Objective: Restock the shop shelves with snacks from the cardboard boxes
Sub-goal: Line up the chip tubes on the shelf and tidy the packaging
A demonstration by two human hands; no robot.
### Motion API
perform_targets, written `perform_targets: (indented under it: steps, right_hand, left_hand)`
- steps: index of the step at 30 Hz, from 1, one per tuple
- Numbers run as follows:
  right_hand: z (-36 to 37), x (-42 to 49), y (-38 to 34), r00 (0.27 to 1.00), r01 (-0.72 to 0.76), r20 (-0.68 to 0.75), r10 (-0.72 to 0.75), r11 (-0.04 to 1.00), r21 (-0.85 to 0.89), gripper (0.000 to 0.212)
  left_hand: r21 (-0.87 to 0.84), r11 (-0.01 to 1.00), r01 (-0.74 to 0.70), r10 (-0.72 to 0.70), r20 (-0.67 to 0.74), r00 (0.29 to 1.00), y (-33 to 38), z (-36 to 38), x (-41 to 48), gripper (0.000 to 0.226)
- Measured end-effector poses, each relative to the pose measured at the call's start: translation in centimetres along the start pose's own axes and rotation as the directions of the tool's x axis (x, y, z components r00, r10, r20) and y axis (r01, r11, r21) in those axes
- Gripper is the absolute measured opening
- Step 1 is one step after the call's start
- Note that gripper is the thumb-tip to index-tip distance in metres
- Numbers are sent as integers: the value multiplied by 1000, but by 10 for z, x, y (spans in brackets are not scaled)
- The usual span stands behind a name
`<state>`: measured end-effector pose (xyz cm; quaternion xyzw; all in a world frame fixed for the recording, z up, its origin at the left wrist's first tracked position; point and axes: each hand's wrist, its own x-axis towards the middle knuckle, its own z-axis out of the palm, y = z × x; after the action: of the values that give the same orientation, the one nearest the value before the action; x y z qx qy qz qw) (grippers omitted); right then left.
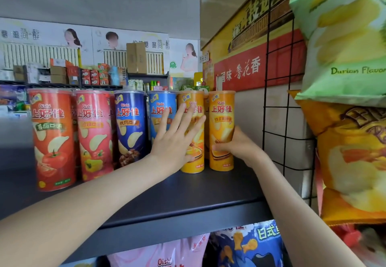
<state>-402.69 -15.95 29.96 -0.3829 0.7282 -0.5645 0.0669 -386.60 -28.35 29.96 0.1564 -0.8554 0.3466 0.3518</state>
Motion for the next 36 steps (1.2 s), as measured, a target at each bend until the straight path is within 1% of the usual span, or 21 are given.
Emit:
perform_targets:
  steps: [3, 7, 10, 13, 15, 18, 20, 21, 22, 23, 24, 25, 26, 28, 30, 31, 32, 34, 36]
  right_hand:
    - [3, 2, 3, 1000, -10, -12, 10, 1000, -22, 76]
    - [5, 0, 3, 1000, -3, -7, 3, 999, -40, 75]
    - [7, -4, 2, 1000, -8, -27, 5, 996, -83, 75]
    - [10, -15, -4, 994, -37, -104, 20, 987, -159, 78]
    - [13, -27, -9, 986, -34, -167, 0, 979, -201, 76]
    - [20, -52, -13, 956, 15, -276, -98, 958, -288, 68]
    - [29, -74, -15, 912, 65, -357, -201, 932, -357, 55]
    - [36, -86, -17, 891, 103, -383, -246, 928, -358, 45]
    - [43, -98, -20, 871, 151, -401, -286, 930, -336, 35]
    - [52, -112, -25, 855, 204, -409, -319, 932, -301, 26]
    - [62, -129, -31, 841, 261, -412, -351, 930, -259, 19]
    - [72, -148, -36, 830, 320, -407, -381, 923, -212, 14]
    - [81, -166, -41, 825, 375, -390, -408, 913, -161, 11]
    - [101, -203, -44, 841, 441, -327, -432, 896, -53, 13]
    - [124, -235, -37, 888, 429, -212, -407, 900, 70, 12]
    - [139, -251, -30, 912, 400, -149, -382, 908, 126, 13]
    - [156, -268, -22, 931, 365, -87, -355, 917, 164, 14]
    - [193, -302, -5, 945, 310, 41, -325, 929, 200, 18]
    - [234, -342, 11, 940, 240, 191, -282, 947, 215, 19]
  left_hand:
    - [-10, 1000, -14, 15, 42, 999, 4, 5, 2, 115]
    - [-34, 999, -22, 24, 71, 997, 5, 5, 0, 110]
    - [-22, 999, -31, 32, 74, 997, 5, 3, -3, 107]
    - [-42, 998, -38, 43, 121, 992, 5, 2, -3, 104]
    - [-62, 996, -60, 69, 160, 985, 6, 0, -3, 104]
    - [-172, 983, -57, 99, 245, 964, 6, -2, -9, 101]
    - [-279, 960, -30, 106, 262, 959, 3, -14, -17, 90]
    - [-375, 927, -5, 101, 239, 966, 2, -25, -23, 81]
    - [-537, 843, 42, 76, 196, 978, 2, -38, -29, 71]
    - [-717, 688, 109, 14, 164, 986, 2, -54, -38, 60]
    - [-850, 499, 170, -56, 164, 985, 3, -69, -51, 49]
    - [-920, 339, 199, -114, 170, 979, 4, -84, -65, 41]
    - [-947, 240, 212, -166, 175, 971, 6, -97, -83, 34]
    - [-964, 129, 233, -246, 196, 949, 11, -113, -124, 26]
    - [-958, 25, 286, -349, 260, 900, 16, -123, -174, 21]
    - [-946, -10, 323, -406, 299, 863, 19, -125, -202, 20]
    - [-927, -30, 374, -463, 345, 817, 22, -126, -231, 19]
    - [-863, -62, 502, -559, 447, 699, 28, -130, -292, 17]
    - [-768, -134, 627, -624, 556, 548, 32, -131, -357, 15]
